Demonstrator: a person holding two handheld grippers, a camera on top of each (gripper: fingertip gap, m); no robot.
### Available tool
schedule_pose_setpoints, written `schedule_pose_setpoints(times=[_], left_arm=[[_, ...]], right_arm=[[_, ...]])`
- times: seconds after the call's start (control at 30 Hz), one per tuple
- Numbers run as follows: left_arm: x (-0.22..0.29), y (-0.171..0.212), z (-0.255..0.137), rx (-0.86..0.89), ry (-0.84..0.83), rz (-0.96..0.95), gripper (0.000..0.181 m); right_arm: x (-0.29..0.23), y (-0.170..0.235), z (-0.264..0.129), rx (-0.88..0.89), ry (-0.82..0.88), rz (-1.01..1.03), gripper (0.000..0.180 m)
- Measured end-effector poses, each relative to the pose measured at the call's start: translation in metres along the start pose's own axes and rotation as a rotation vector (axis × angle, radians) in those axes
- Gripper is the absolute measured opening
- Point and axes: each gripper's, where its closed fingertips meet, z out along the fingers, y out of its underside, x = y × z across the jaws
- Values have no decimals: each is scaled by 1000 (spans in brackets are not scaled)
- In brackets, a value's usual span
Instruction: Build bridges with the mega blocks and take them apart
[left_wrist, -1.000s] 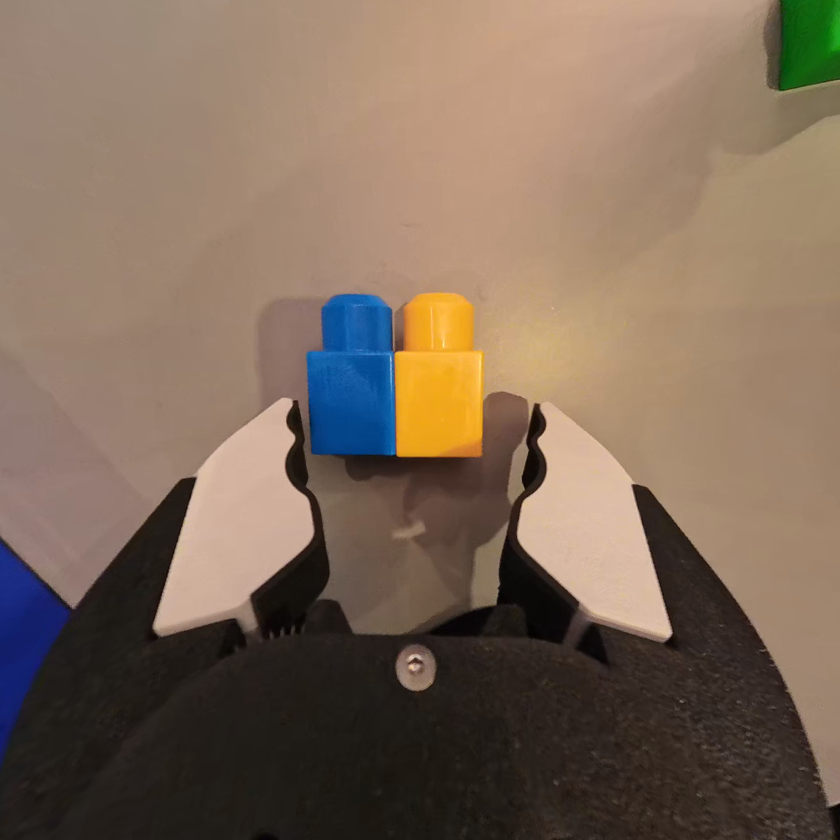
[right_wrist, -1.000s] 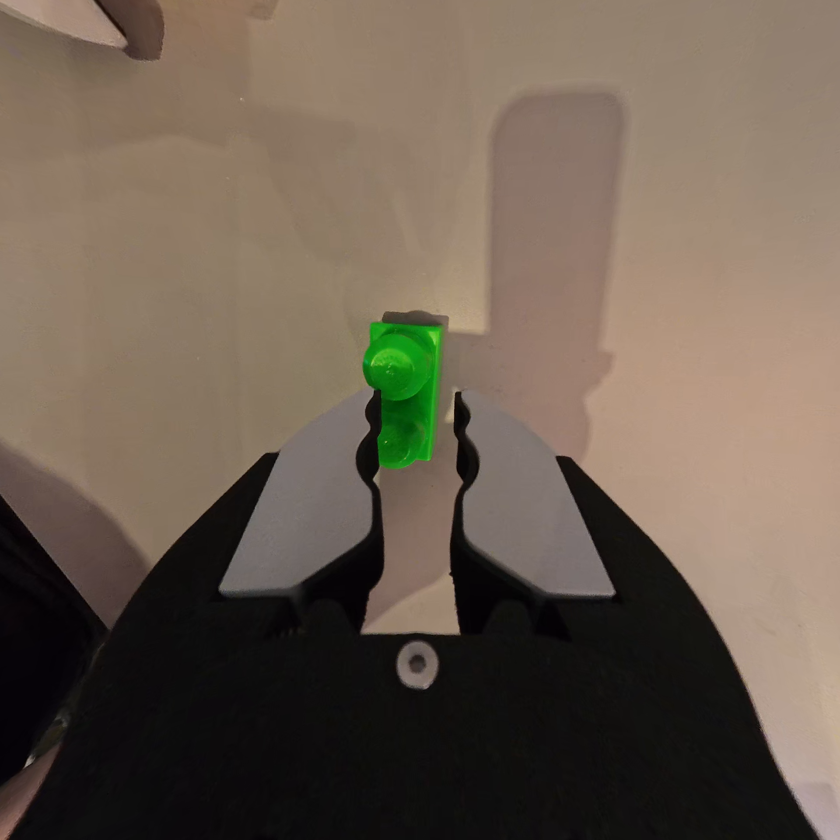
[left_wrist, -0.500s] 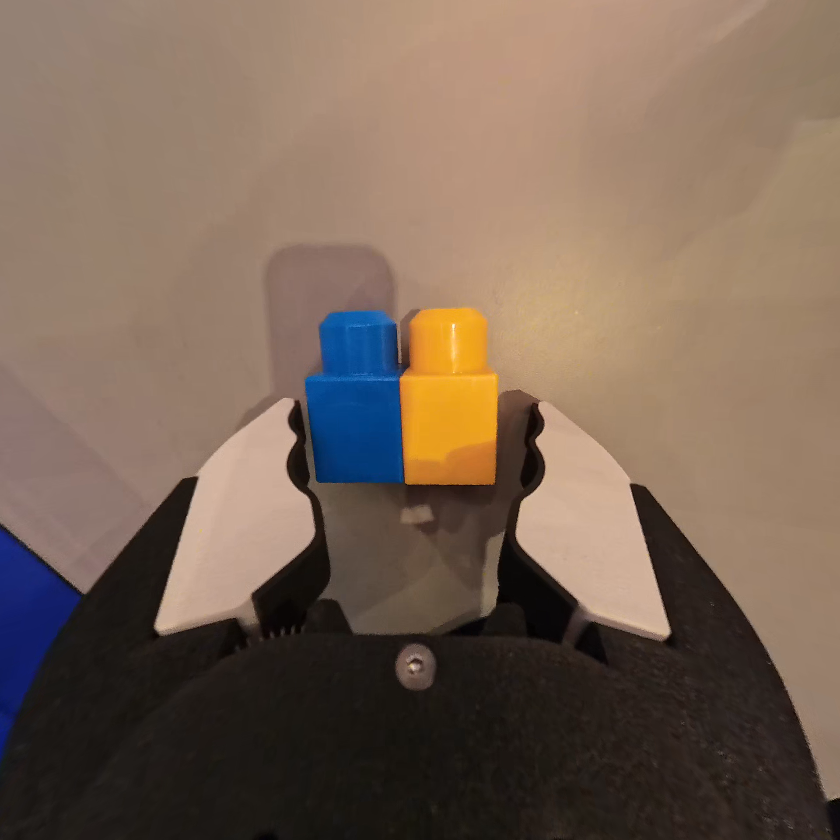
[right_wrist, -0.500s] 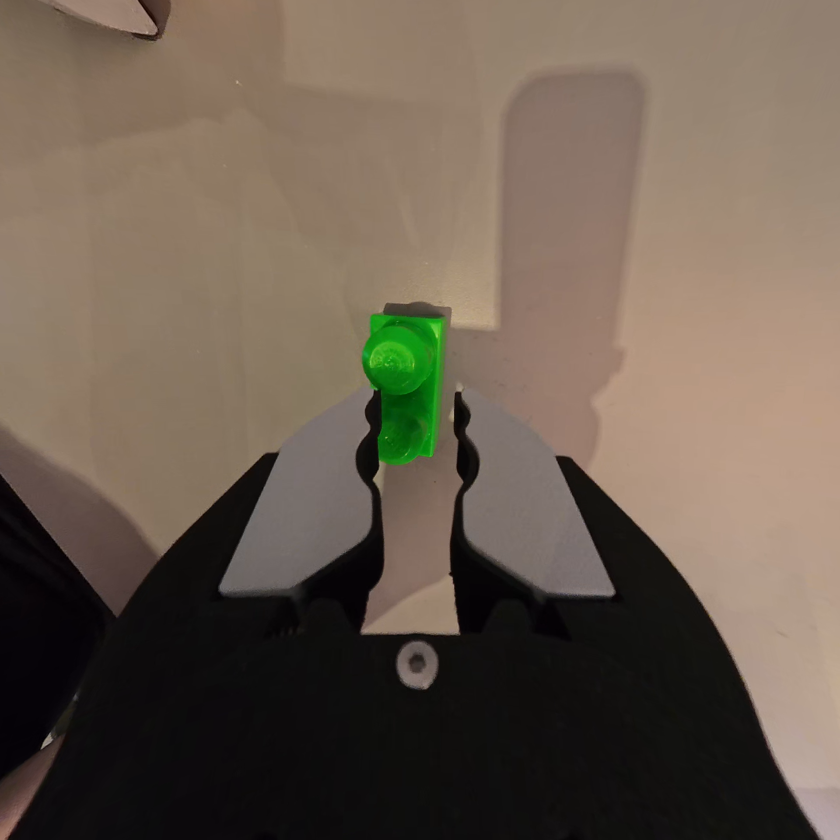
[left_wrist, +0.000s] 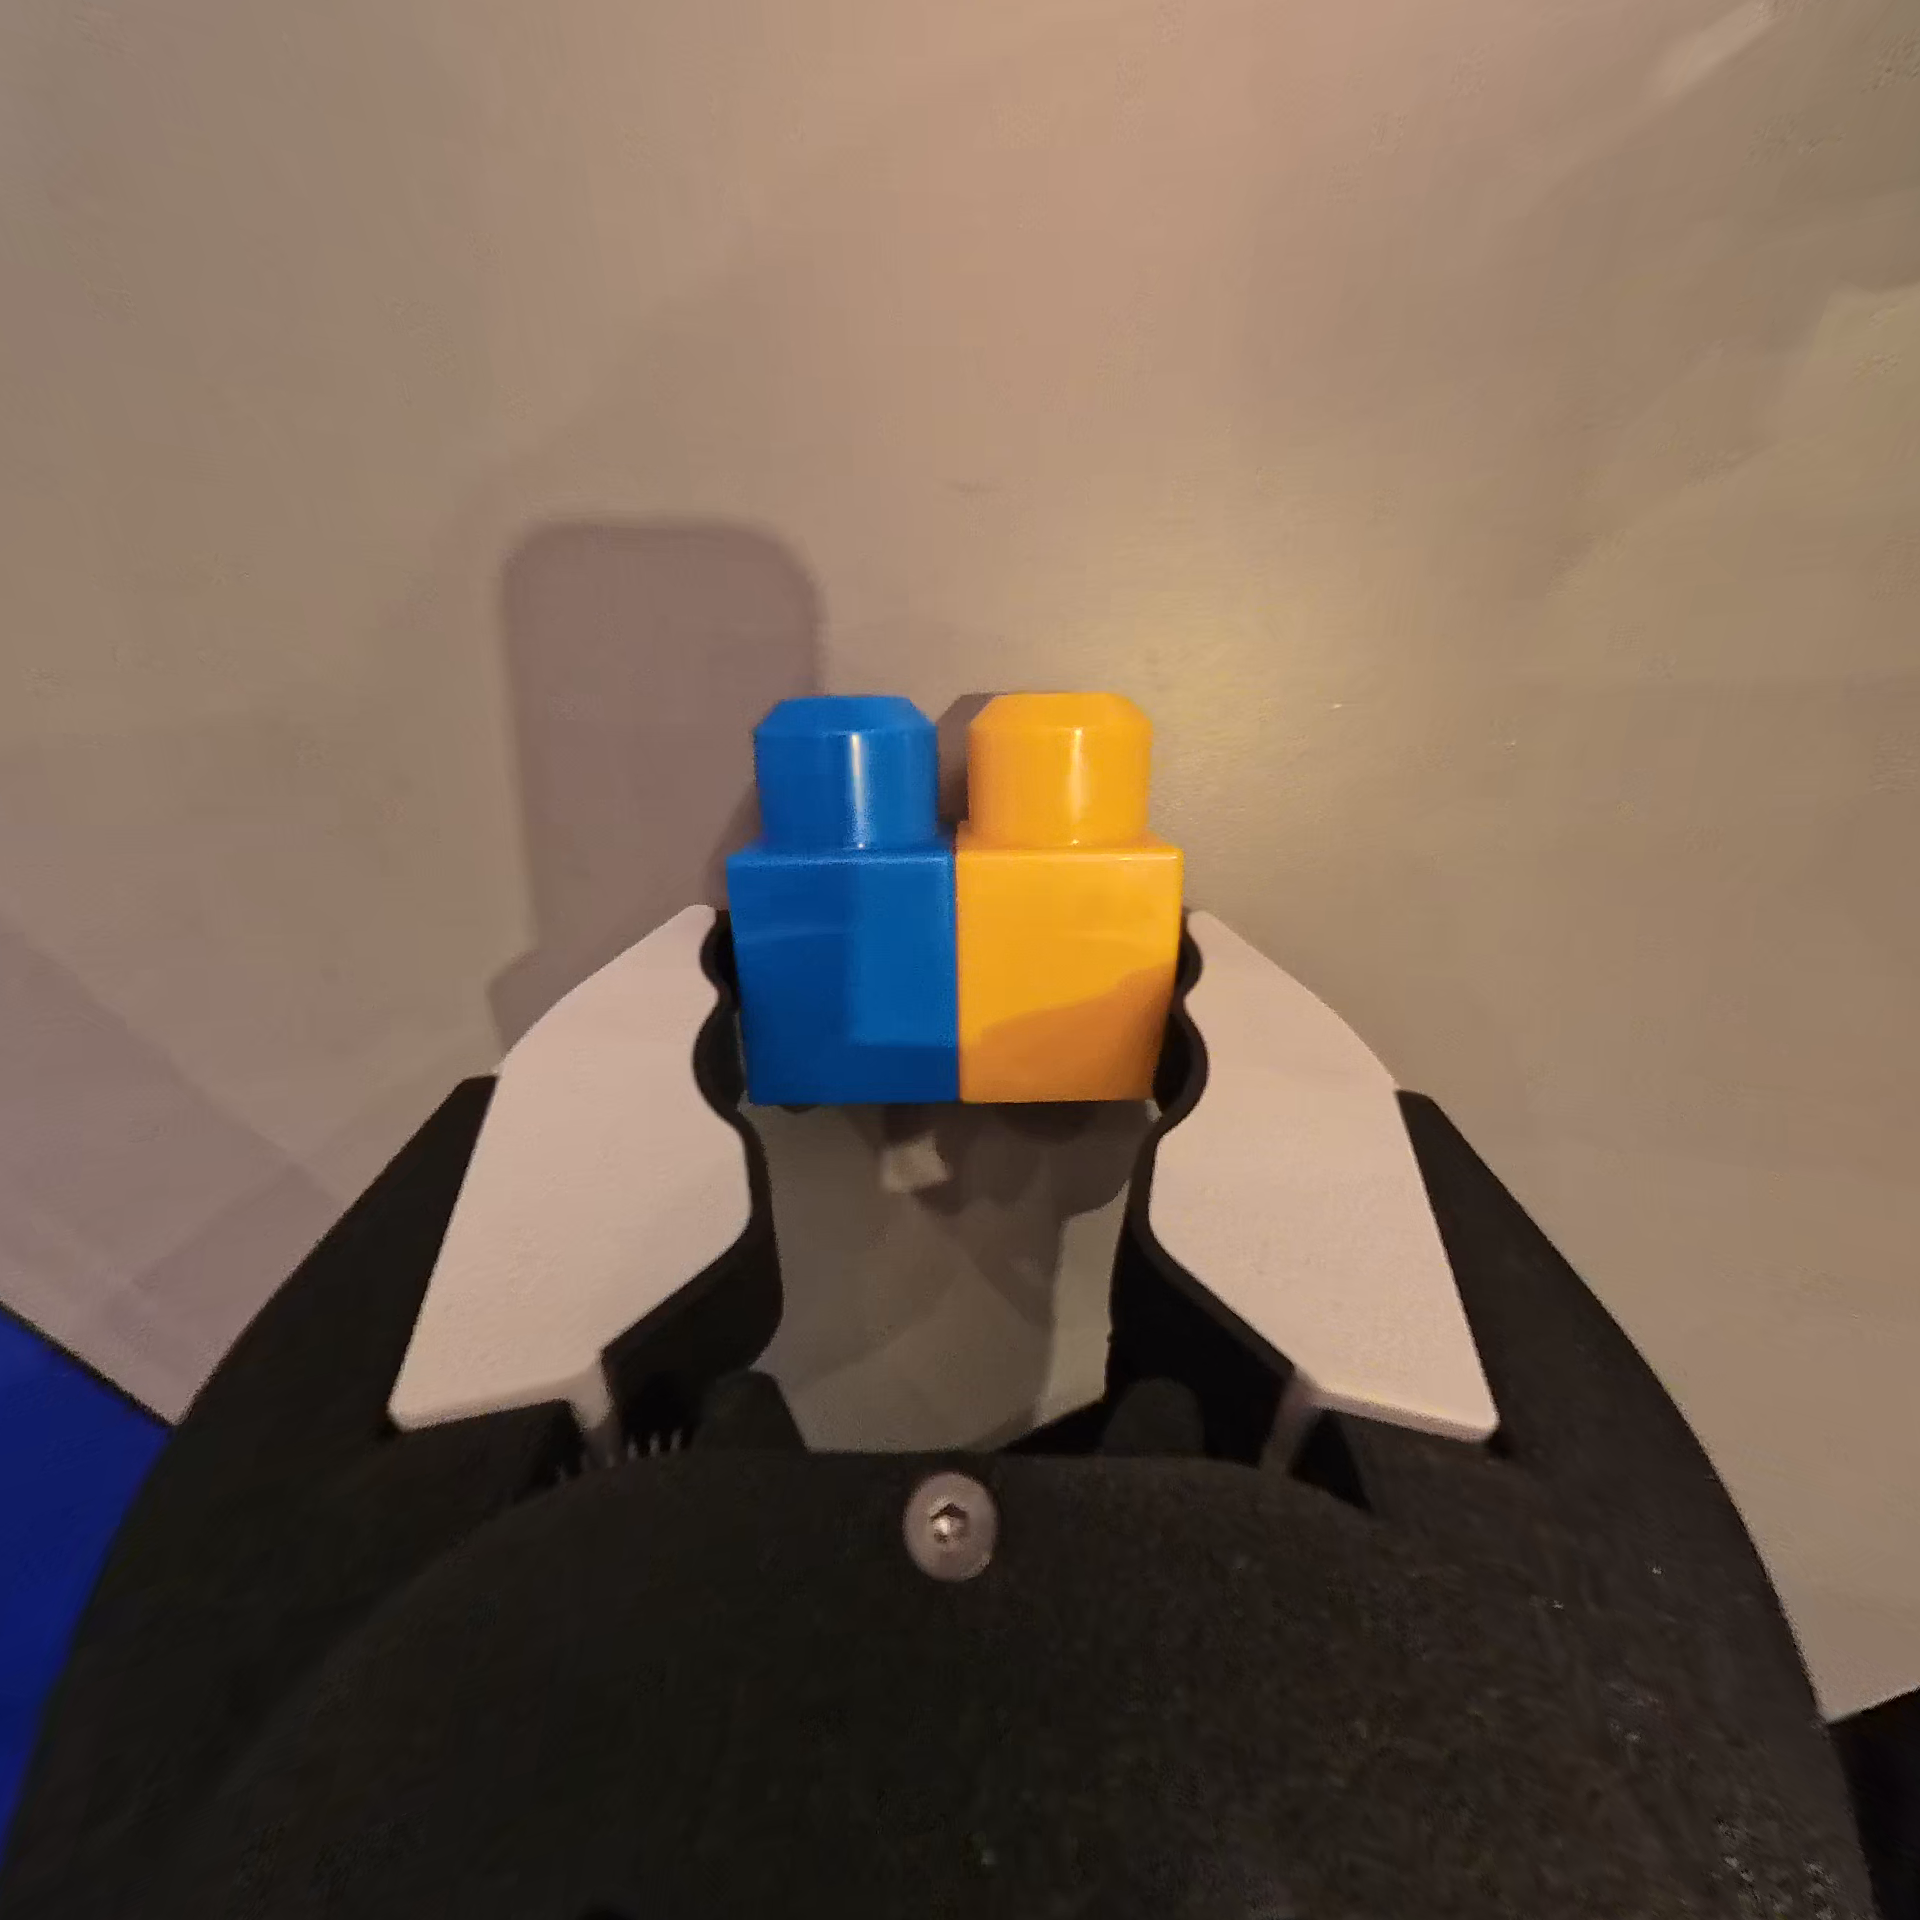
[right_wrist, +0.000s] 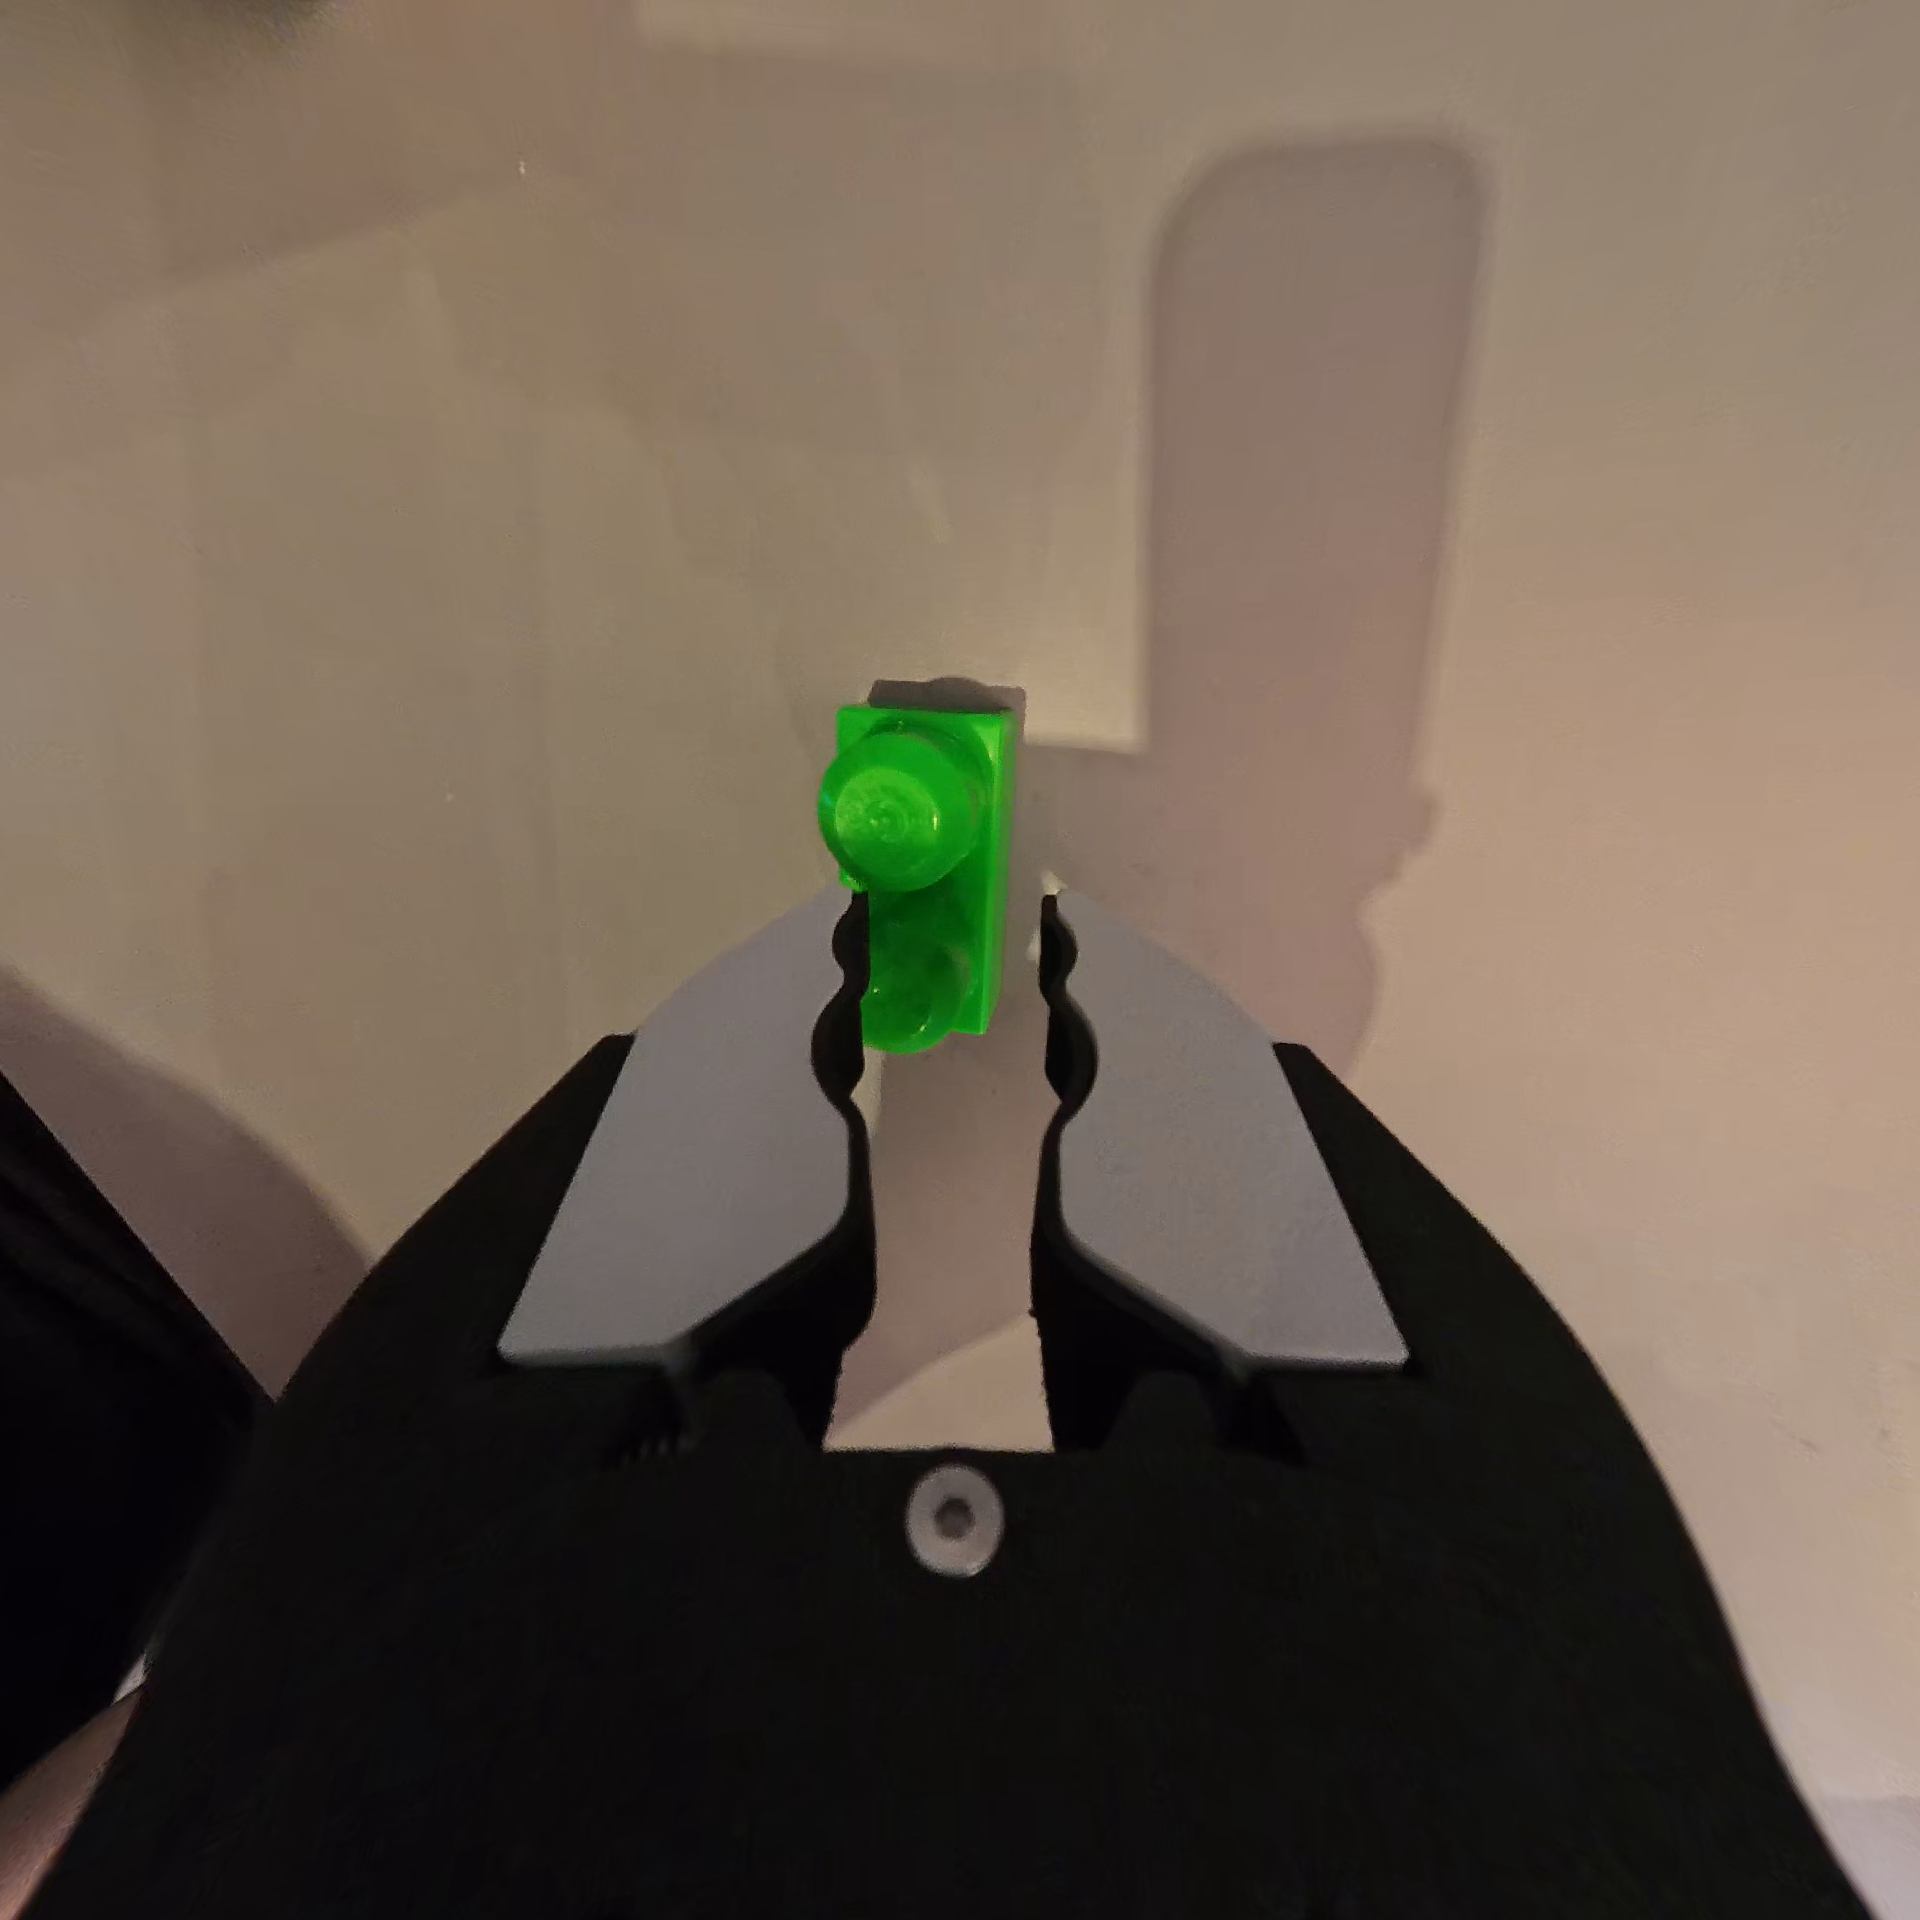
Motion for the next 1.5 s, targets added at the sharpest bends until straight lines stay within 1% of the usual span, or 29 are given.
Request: schedule_pose_setpoints(times=[0.1, 0.2, 0.3, 0.43, 0.53, 0.63, 0.67, 0.73, 0.87, 0.93, 1.03, 1.1, 1.17, 1.37, 1.43, 1.5], left_arm=[[-2, 0, 0, 13, 2, 3, 75], [-2, 0, 0, 1, 5, 15, 75], [-2, 1, 0, -11, 5, 20, 75], [-2, 2, 0, -21, 7, 27, 75], [-2, 3, 0, -19, 6, 27, 75], [-2, 5, 0, -14, 3, 26, 75], [-2, 5, 0, -12, 3, 27, 75], [-2, 6, 0, -5, 2, 28, 75], [-1, 7, -1, 21, 1, 32, 75], [-1, 6, -1, 45, 1, 29, 75], [-6, 5, -5, 104, -49, 47, 75], [-5, 2, -11, 161, -78, 69, 75], [1, -6, -23, 236, -114, 103, 75], [27, -42, -75, 439, -408, 349, 75], [41, -50, -87, 473, -438, 397, 75], [52, -56, -94, 488, -432, 417, 75]], right_arm=[[-4, -1, -6, 37, -47, 56, 36], [1, -2, -15, 79, -21, 80, 45], [-4, 1, -15, 57, -4, 43, 50], [-9, -2, 1, 3, 30, -13, 53], [-9, 1, 17, -67, 59, -22, 53], [-3, 8, 28, -143, 122, -28, 47], [-2, 6, 30, -143, 140, -41, 40], [-4, 5, 31, -152, 157, -61, 35], [-4, 6, 30, -183, 191, -122, 35], [-7, 4, 29, -172, 173, -129, 35], [-12, -5, 22, -96, 113, -111, 35], [-17, -14, 13, -12, 64, -95, 35], [-29, -30, 2, 112, -41, -73, 34], [-64, -78, -48, 517, -428, 3, 35], [-70, -86, -67, 624, -523, 20, 35], [-71, -91, -82, 703, -570, 30, 35]])
